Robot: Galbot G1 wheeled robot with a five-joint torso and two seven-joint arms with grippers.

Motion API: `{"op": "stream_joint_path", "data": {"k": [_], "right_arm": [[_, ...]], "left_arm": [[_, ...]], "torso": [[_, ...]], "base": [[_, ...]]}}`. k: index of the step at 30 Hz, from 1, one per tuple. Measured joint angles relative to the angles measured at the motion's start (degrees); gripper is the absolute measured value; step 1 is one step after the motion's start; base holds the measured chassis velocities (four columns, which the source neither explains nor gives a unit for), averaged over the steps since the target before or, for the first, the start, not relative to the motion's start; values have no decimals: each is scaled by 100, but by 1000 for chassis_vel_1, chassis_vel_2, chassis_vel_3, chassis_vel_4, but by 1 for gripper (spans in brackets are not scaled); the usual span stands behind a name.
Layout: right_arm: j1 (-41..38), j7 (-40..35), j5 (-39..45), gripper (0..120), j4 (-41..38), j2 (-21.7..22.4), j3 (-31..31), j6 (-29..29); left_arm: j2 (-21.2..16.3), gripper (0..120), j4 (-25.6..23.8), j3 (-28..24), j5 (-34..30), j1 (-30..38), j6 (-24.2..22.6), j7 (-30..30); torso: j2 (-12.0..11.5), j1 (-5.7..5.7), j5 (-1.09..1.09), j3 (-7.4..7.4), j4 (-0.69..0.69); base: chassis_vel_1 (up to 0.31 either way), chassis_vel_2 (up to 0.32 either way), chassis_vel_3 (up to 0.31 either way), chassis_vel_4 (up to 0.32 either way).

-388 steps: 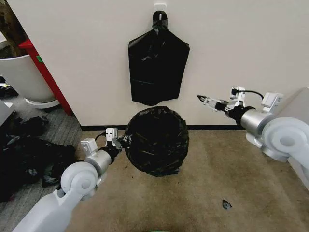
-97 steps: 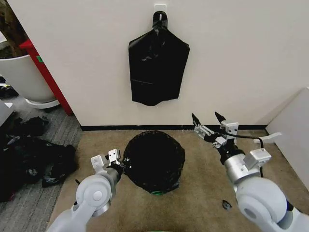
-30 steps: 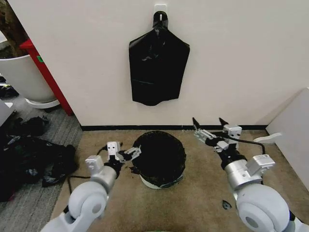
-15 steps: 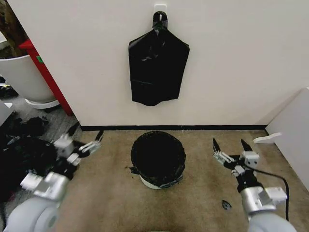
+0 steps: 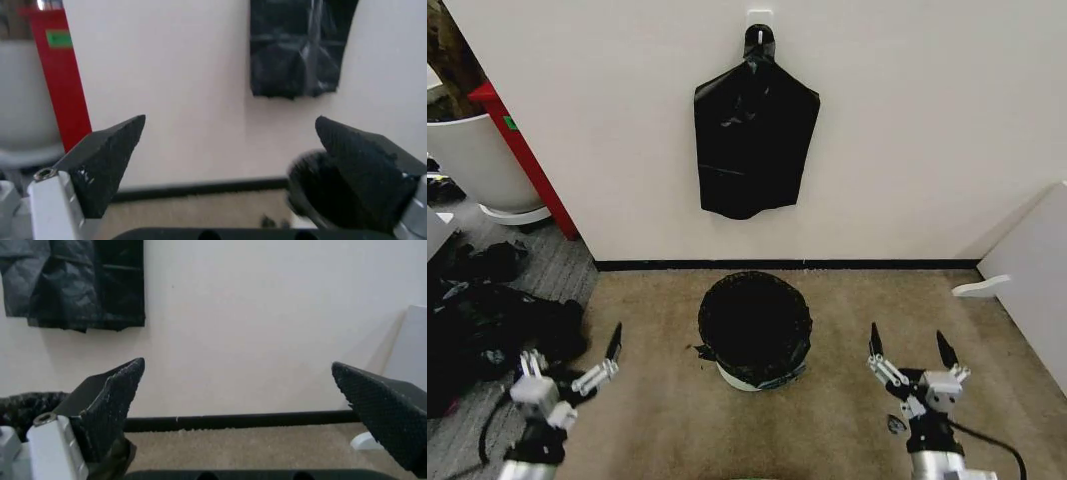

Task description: Place the garbage bag over the trash bin.

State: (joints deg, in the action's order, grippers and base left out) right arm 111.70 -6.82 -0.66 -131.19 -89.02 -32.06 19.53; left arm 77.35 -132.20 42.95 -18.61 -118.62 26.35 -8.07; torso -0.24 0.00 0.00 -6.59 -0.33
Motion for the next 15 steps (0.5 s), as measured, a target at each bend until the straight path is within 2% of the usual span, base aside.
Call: {"op": "stream_joint_path", "data": {"k": [7,15], "right_arm": [[385,41,274,100,-171,177,71,309],[419,66,292,100,-225,175,137,340]], "left_arm": [[-36,100,-165,-64,-85,-204,20,160],[-83,100,-238,-32,-123,-183,-90,187]], "torso": [[0,0,0,0,-1],[0,0,0,-1,-1]], "base": [[0,0,0,0],[0,0,0,0]]}}
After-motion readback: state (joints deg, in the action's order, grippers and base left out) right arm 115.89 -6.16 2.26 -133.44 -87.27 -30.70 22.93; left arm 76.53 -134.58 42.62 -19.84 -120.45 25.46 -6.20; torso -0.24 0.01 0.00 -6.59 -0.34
